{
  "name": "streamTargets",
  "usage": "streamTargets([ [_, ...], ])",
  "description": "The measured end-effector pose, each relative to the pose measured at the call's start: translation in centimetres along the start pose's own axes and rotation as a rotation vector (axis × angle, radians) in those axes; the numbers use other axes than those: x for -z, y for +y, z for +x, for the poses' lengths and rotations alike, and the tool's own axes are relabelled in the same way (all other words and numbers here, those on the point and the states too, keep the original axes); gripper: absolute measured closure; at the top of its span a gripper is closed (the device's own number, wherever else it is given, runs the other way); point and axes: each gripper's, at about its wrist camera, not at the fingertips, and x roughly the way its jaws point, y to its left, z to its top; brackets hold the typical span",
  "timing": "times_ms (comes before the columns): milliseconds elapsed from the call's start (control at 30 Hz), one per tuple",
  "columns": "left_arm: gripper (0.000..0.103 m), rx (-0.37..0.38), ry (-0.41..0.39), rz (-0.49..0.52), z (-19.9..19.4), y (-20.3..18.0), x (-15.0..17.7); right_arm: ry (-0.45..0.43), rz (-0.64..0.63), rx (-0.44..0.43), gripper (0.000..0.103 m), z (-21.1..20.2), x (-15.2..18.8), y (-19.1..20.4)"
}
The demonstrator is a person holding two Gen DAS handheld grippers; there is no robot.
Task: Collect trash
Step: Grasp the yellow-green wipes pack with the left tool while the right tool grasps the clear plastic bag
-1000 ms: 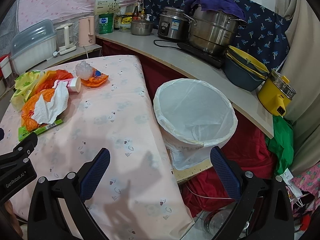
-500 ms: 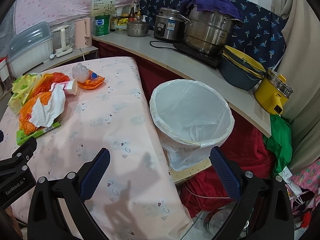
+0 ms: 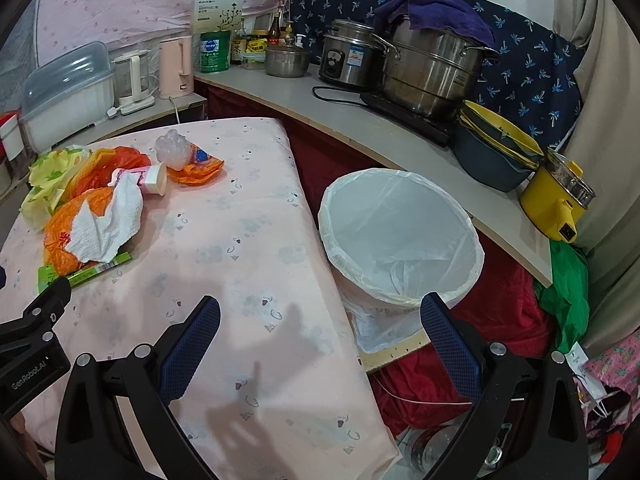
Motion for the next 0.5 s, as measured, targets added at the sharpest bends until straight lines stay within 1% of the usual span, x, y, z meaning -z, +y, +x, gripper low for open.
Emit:
streamTargets([
  [267,0.007,-0.045,0.034,-0.063,2.0,3.8,-0.2,-0.013,-0.013,-0.037,0.007,1.0,-1.4,2.9],
  [500,0.007,-0.069,0.031,-0.092,3.4,7.4,-1.4,-0.022,-0.037,-0.079,0.007,2.1,-3.3,6.0],
])
